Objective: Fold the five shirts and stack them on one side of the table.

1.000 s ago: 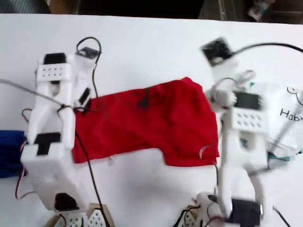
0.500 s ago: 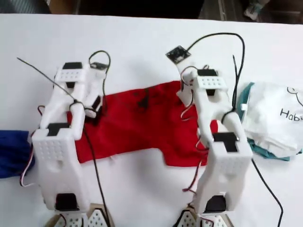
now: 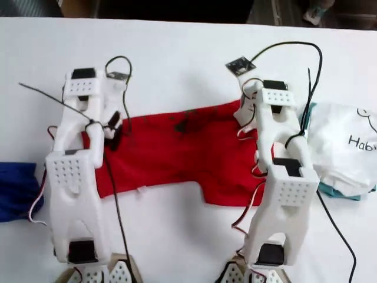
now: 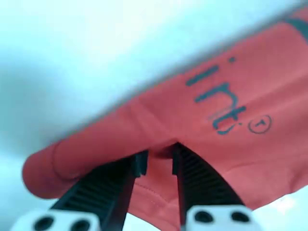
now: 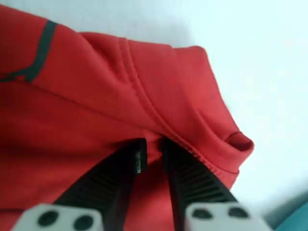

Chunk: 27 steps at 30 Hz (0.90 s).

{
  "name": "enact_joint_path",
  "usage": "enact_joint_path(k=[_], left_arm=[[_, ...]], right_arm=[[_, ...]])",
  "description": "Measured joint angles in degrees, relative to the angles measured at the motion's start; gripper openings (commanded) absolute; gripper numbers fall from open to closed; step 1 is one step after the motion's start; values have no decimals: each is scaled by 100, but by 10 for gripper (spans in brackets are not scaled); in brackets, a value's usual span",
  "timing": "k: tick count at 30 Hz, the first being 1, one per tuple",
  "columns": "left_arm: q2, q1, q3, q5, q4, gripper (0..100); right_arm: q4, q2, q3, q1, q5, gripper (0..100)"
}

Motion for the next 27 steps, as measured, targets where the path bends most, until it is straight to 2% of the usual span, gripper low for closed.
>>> enact_joint_path(k=[4,10,16,20,23,27], left_arm=[[580,0,-1099,97,44,116],[352,0,-1213,105,35,116],[-554,-44,-299,105,18,116],[-1495,18,730,105,18,116],[-2057,211,1626,105,18,114],[-2479,325,2532,105,-158,115]], right_arm=[[70,-123,9,-123,176,81],[642,-993,26,-448,229,81],[1538,-1996,105,-800,237,113],[1908,-2549,747,-985,246,118],[1829,-3147,1635,-1108,404,114],[1160,-4255,3323,-1266,475,115]])
